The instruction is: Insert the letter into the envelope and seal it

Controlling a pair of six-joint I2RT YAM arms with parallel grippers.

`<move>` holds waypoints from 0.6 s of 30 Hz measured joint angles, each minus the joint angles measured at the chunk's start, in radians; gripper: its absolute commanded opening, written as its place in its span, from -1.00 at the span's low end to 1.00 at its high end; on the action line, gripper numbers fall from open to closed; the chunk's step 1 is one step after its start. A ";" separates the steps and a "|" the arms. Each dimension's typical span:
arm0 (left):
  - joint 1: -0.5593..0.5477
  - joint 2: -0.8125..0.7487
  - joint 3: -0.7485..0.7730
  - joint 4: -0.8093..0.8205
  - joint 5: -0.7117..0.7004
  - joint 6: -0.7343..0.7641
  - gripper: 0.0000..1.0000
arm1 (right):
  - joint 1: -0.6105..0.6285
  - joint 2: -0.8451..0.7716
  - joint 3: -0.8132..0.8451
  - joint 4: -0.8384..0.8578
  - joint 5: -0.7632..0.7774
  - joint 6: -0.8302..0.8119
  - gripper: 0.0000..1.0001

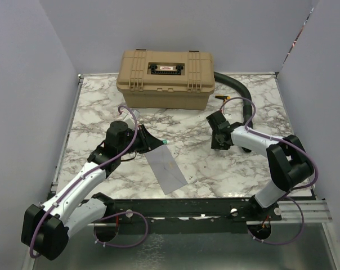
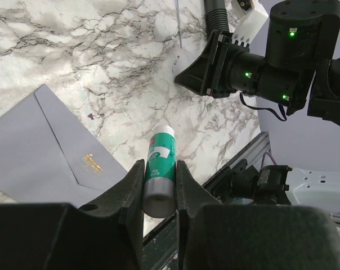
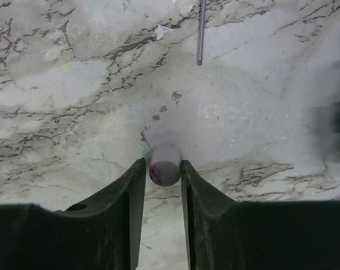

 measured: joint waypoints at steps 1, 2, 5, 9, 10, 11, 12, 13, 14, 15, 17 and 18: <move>0.000 0.001 0.000 0.000 0.000 0.000 -1.00 | 0.000 0.000 0.001 0.001 -0.002 -0.002 -0.31; 0.000 0.002 0.000 0.000 0.000 0.000 -1.00 | 0.000 0.000 0.002 0.001 -0.003 -0.006 -0.29; 0.000 0.005 0.000 0.000 0.000 0.000 -1.00 | -0.002 0.005 0.002 0.000 -0.003 -0.013 -0.15; 0.000 0.006 0.000 0.000 0.000 0.001 -1.00 | -0.006 0.014 0.010 0.000 -0.003 -0.016 -0.16; 0.000 0.006 0.000 0.000 0.000 0.001 -1.00 | -0.006 0.014 0.011 0.000 -0.003 -0.017 -0.18; 0.000 0.006 0.000 0.000 0.000 0.001 -1.00 | -0.006 0.014 0.011 0.001 -0.003 -0.017 -0.20; 0.000 0.006 0.000 0.000 0.000 0.002 -1.00 | -0.006 0.014 0.012 0.000 -0.003 -0.018 -0.21; 0.000 0.006 0.000 0.000 0.000 0.003 -1.00 | -0.006 0.014 0.012 0.001 -0.003 -0.020 -0.22; 0.000 0.006 0.000 0.000 0.000 0.003 -1.00 | -0.006 0.014 0.012 0.001 -0.003 -0.024 -0.23; 0.000 0.006 -0.001 0.000 0.000 0.004 -1.00 | -0.006 0.014 0.013 0.002 -0.003 -0.027 -0.24; 0.000 0.006 -0.003 0.000 0.000 0.006 -1.00 | -0.008 0.014 0.013 0.007 -0.003 -0.036 -0.26; 0.000 0.006 -0.005 0.000 0.000 0.007 -1.00 | -0.008 0.014 0.013 0.009 -0.003 -0.042 -0.28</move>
